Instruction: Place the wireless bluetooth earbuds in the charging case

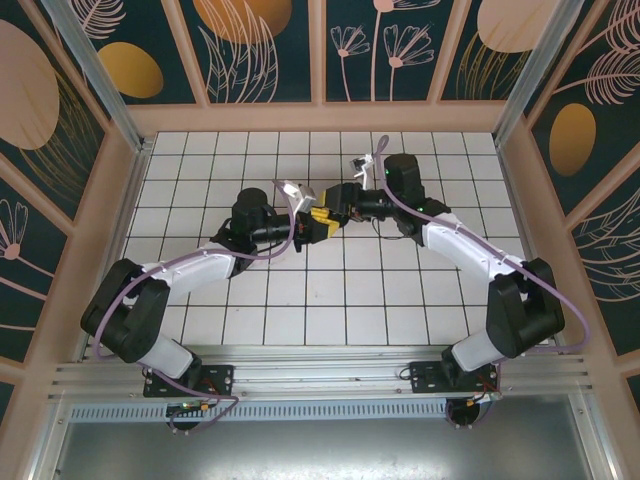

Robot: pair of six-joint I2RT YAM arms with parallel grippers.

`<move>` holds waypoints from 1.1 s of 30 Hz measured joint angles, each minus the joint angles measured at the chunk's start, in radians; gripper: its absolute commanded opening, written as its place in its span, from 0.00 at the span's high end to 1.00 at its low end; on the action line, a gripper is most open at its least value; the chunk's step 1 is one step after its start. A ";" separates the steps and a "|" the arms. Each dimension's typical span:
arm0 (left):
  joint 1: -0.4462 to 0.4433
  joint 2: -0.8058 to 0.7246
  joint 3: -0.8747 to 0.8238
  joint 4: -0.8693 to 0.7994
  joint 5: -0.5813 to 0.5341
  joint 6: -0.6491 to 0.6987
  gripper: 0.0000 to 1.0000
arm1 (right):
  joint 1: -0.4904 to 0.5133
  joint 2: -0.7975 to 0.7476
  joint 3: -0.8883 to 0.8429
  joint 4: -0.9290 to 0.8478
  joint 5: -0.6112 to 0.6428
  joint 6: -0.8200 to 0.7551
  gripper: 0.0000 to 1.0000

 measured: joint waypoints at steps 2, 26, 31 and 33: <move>0.000 0.000 0.000 0.008 -0.004 -0.009 1.00 | 0.000 -0.006 0.000 0.000 -0.002 -0.009 0.45; -0.005 0.039 -0.002 -0.006 -0.057 -0.065 1.00 | -0.061 -0.327 -0.042 0.003 0.102 -0.149 0.44; 0.006 0.037 -0.002 0.000 -0.050 -0.109 1.00 | -0.099 -0.446 -0.138 0.058 0.154 -0.161 0.41; 0.024 0.032 -0.002 0.016 -0.031 -0.144 1.00 | -0.103 -0.484 -0.195 0.089 0.169 -0.158 0.40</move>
